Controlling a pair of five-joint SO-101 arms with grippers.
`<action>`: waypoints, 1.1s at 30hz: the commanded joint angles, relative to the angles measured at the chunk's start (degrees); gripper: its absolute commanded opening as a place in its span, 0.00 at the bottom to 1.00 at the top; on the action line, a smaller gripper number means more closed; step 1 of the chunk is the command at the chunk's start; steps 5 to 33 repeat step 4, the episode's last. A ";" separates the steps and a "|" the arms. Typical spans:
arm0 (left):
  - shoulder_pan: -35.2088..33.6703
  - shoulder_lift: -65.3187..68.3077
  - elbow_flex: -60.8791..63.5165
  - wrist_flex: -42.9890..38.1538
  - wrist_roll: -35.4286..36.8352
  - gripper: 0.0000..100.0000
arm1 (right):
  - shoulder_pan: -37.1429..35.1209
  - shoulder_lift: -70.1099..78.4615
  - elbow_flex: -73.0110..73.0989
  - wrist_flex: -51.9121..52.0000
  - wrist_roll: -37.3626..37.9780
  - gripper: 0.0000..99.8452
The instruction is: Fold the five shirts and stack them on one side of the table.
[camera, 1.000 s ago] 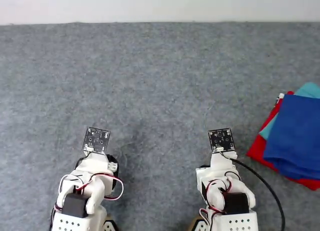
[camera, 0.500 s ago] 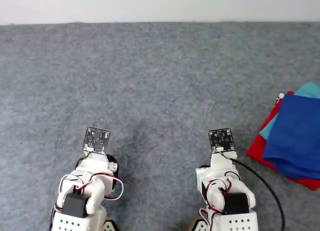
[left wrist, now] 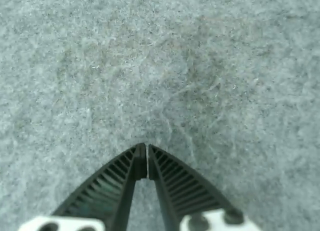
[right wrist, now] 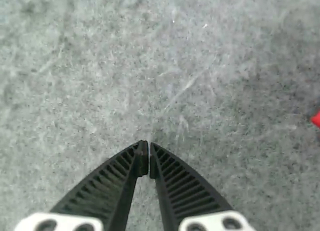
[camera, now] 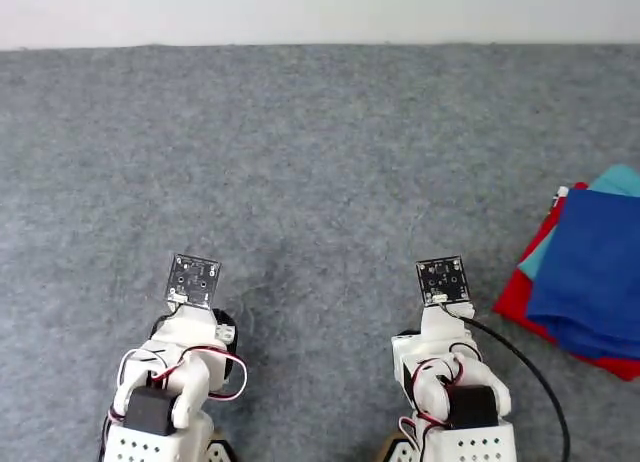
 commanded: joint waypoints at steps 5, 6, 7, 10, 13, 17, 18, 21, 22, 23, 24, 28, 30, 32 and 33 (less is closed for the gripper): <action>-0.35 -0.53 -0.31 0.18 0.35 0.01 | -0.04 -0.66 0.70 0.22 0.53 0.01; -0.35 -0.53 -0.31 0.18 0.35 0.01 | -0.04 -0.66 0.70 0.22 0.53 0.01; -0.35 -0.53 -0.31 0.18 0.35 0.01 | -0.04 -0.66 0.70 0.22 0.53 0.01; -0.35 -0.53 -0.31 0.18 0.35 0.01 | -0.04 -0.66 0.70 0.22 0.53 0.01; -0.35 -0.53 -0.31 0.18 0.35 0.01 | -0.04 -0.66 0.70 0.22 0.53 0.01; -0.35 -0.53 -0.31 0.18 0.35 0.01 | -0.04 -0.66 0.70 0.22 0.53 0.01; -0.35 -0.53 -0.31 0.18 0.35 0.01 | -0.04 -0.66 0.70 0.22 0.53 0.01; -0.35 -0.53 -0.31 0.18 0.35 0.01 | -0.04 -0.66 0.70 0.22 0.53 0.01; -0.35 -0.53 -0.31 0.18 0.35 0.01 | -0.04 -0.66 0.70 0.22 0.53 0.01; -0.35 -0.53 -0.31 0.18 0.35 0.01 | -0.04 -0.66 0.70 0.22 0.53 0.01; -0.35 -0.53 -0.31 0.18 0.35 0.01 | -0.04 -0.66 0.70 0.22 0.53 0.01; -0.35 -0.53 -0.31 0.18 0.35 0.01 | -0.04 -0.66 0.70 0.22 0.53 0.01; -0.35 -0.53 -0.31 0.18 0.35 0.01 | -0.04 -0.66 0.70 0.22 0.53 0.01; -0.35 -0.53 -0.31 0.18 0.35 0.01 | -0.04 -0.66 0.70 0.22 0.53 0.01; -0.35 -0.53 -0.31 0.18 0.35 0.01 | -0.04 -0.66 0.70 0.22 0.53 0.01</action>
